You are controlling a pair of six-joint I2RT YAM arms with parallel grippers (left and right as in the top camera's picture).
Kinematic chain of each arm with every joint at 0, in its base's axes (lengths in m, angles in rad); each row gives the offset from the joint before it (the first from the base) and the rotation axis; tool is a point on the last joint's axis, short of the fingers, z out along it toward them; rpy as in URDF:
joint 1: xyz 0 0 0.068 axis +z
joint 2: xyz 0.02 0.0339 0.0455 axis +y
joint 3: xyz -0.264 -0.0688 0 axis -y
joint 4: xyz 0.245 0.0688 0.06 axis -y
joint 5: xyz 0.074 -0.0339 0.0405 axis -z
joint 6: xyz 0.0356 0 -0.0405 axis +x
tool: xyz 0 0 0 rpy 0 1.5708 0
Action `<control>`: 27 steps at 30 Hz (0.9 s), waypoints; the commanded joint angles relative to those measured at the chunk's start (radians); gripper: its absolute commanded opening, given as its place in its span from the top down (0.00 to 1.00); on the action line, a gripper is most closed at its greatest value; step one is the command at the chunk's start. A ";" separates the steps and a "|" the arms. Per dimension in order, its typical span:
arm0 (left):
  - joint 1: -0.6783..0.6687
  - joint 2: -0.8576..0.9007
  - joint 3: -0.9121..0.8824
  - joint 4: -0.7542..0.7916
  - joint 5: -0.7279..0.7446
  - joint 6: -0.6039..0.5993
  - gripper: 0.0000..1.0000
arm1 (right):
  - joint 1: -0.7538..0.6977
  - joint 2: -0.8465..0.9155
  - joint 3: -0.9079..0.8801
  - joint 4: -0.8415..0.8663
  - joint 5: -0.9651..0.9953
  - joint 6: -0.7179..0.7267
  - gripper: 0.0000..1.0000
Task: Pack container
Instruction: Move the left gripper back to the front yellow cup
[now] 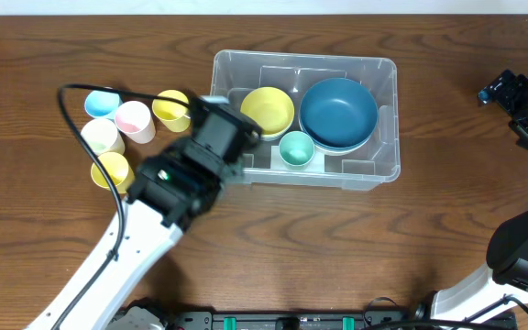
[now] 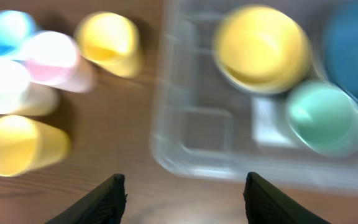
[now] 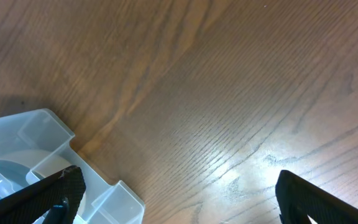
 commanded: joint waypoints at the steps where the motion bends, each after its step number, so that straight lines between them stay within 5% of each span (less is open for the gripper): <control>1: 0.106 0.039 0.004 0.047 -0.089 0.045 0.38 | -0.002 -0.007 -0.002 -0.001 0.002 0.011 0.01; 8: 0.294 0.131 0.004 0.233 -0.069 0.135 0.38 | -0.002 -0.007 -0.002 -0.001 0.002 0.011 0.01; 17: 0.357 0.262 0.004 0.407 0.025 0.359 0.29 | -0.002 -0.007 -0.002 -0.001 0.002 0.011 0.01; 27: 0.359 0.398 0.004 0.423 0.035 0.364 0.26 | -0.002 -0.007 -0.002 -0.001 0.002 0.011 0.01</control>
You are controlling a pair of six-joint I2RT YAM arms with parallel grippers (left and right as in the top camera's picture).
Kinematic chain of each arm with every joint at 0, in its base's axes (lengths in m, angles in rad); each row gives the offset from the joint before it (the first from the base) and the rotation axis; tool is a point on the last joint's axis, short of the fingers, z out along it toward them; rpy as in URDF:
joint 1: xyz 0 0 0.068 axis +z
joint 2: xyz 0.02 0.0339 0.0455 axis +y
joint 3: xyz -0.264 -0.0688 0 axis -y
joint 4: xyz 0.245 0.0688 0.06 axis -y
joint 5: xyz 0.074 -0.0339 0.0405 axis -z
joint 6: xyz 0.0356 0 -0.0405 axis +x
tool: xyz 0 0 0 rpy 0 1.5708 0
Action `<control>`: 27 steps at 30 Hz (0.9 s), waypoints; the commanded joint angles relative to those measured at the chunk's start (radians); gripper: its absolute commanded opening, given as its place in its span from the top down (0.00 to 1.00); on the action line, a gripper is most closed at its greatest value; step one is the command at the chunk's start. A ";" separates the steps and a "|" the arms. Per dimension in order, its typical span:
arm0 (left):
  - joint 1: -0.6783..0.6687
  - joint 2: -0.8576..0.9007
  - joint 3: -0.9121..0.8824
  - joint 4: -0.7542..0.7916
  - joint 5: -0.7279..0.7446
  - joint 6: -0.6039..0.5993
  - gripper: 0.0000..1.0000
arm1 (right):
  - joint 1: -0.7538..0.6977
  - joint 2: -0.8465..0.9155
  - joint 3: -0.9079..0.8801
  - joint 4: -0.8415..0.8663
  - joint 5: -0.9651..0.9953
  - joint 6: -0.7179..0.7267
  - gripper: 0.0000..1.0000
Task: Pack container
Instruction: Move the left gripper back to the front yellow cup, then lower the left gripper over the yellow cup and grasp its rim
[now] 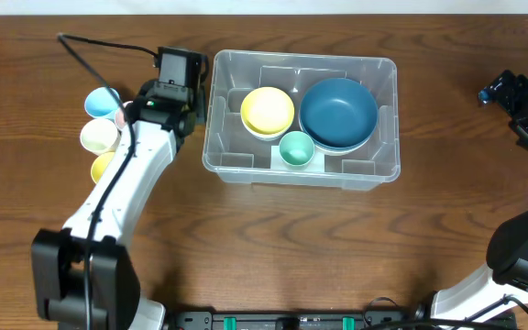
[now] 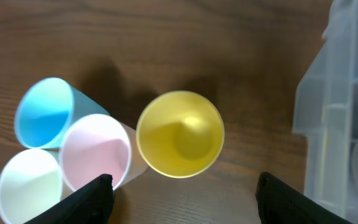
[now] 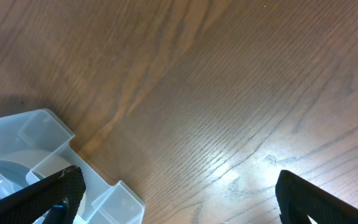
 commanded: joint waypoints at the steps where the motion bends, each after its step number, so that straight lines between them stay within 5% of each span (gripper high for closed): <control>1: 0.005 0.046 0.004 0.004 0.010 0.023 0.26 | -0.002 -0.007 -0.002 -0.001 0.002 0.011 0.01; 9: 0.009 0.098 0.004 0.015 0.009 -0.072 0.27 | -0.002 -0.007 -0.002 -0.001 0.002 0.011 0.01; 21: 0.044 0.099 0.002 -0.070 0.010 -0.747 0.33 | -0.002 -0.007 -0.002 -0.001 0.002 0.011 0.01; 27: 0.044 0.099 0.002 -0.091 0.030 -0.917 0.32 | -0.002 -0.007 -0.002 -0.001 0.002 0.011 0.01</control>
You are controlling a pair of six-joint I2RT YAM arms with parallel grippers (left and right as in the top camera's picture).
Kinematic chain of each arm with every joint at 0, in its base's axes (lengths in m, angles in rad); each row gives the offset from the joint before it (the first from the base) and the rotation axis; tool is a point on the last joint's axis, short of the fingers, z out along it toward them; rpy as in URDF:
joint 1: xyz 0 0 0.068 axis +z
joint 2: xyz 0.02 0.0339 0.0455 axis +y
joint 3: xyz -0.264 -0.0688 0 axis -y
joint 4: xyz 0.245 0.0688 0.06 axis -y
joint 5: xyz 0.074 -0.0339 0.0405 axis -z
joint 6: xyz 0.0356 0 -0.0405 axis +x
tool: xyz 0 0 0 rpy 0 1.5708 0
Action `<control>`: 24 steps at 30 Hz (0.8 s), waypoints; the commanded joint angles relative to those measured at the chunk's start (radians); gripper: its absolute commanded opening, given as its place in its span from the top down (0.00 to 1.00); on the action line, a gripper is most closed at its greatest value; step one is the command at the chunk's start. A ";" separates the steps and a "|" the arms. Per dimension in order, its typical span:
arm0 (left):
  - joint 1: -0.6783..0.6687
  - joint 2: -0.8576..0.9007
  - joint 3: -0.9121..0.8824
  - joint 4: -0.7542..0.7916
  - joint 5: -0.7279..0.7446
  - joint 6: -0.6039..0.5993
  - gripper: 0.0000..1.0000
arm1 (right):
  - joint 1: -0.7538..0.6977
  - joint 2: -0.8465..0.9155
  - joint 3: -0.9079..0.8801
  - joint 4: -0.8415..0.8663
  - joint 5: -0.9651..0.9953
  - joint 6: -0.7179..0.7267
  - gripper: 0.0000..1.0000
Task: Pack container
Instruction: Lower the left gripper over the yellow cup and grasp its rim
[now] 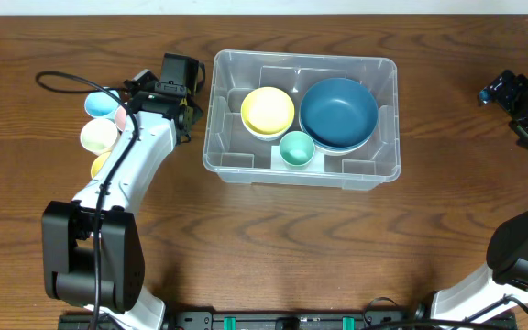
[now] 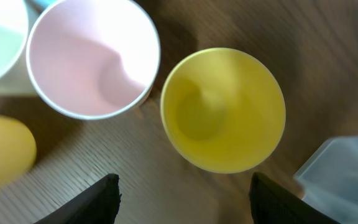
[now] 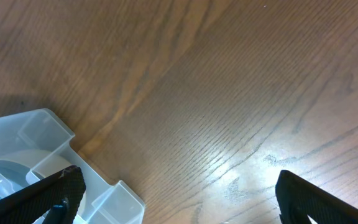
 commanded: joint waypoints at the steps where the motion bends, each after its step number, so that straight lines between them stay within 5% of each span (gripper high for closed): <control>1: 0.001 0.010 0.002 -0.006 0.014 -0.175 0.32 | -0.002 -0.007 -0.002 -0.001 0.002 0.011 0.01; 24: 0.026 0.051 -0.021 0.071 0.019 -0.336 0.33 | -0.002 -0.007 -0.002 -0.001 0.002 0.011 0.01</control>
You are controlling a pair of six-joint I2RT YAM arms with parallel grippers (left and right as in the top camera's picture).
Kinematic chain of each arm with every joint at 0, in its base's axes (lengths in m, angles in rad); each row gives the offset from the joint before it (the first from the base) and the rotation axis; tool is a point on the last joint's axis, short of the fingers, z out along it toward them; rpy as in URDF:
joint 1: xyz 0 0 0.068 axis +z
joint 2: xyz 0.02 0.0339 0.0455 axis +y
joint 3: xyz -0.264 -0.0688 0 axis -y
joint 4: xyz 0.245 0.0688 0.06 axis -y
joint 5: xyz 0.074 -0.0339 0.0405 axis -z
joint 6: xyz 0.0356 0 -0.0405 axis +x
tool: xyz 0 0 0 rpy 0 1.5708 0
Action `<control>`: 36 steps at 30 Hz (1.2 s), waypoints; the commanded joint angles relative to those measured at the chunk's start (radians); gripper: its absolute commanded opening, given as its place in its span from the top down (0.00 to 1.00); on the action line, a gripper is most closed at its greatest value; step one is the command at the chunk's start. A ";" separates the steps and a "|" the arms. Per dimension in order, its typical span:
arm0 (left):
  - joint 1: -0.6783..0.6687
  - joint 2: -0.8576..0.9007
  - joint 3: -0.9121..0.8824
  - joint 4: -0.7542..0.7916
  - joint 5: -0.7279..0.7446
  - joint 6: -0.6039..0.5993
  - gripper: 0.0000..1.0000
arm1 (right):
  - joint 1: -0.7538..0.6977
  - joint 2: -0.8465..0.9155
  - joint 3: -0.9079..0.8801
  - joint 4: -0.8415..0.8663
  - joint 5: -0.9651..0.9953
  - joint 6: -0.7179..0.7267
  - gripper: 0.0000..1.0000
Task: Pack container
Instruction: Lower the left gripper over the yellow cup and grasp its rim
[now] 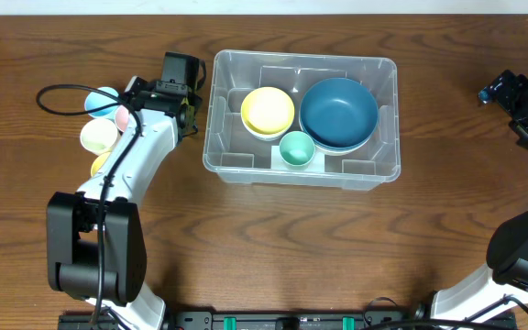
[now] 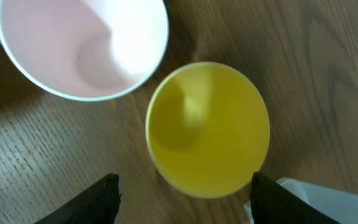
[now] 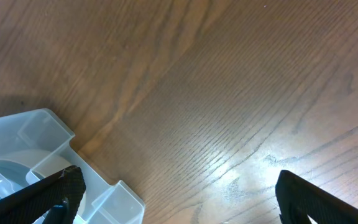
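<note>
The clear plastic container (image 1: 388, 71) holds a yellow bowl (image 1: 268, 111), a blue bowl (image 1: 339, 112) and a teal cup (image 1: 296, 148). My left gripper (image 1: 177, 99) hangs open at the container's left side. In the left wrist view a yellow cup (image 2: 207, 127) stands upright just ahead of the left gripper (image 2: 185, 202), between the lines of its two fingers. A pink cup (image 2: 82, 46) stands beside it. My right gripper (image 3: 179, 199) is open over bare wood at the far right, holding nothing.
Left of the container stand a blue cup (image 1: 102, 97), a pink cup (image 1: 122, 117), a cream cup (image 1: 97, 136) and another yellow cup (image 1: 101, 165). The container's corner (image 2: 291, 193) lies close to my left gripper's right finger. A black cable (image 1: 62, 92) loops over the cups.
My left gripper shifted slightly, so the yellow cup now sits lower and more centred between the fingers and the pink cup lies further up. It stays open. The right arm has not moved.
My left gripper was open above the table by the container's front left corner. Then it was over the group of cups left of the container. Then it was low over the yellow cup nearest the container, and now that cup lies between its fingers' lines.
</note>
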 commanded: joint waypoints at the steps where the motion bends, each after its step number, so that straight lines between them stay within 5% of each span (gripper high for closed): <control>1: 0.021 0.018 -0.024 -0.001 -0.003 -0.055 0.33 | -0.002 -0.007 -0.002 -0.001 0.002 0.010 0.01; 13: 0.054 0.105 -0.029 0.024 0.102 -0.053 0.35 | -0.002 -0.007 -0.002 -0.001 0.002 0.010 0.01; 25: 0.054 0.129 -0.028 0.032 0.130 -0.049 0.93 | -0.002 -0.007 -0.002 0.000 0.002 0.010 0.01; 36: 0.059 0.031 -0.019 0.091 0.177 0.120 0.94 | -0.002 -0.007 -0.002 -0.001 0.002 0.010 0.01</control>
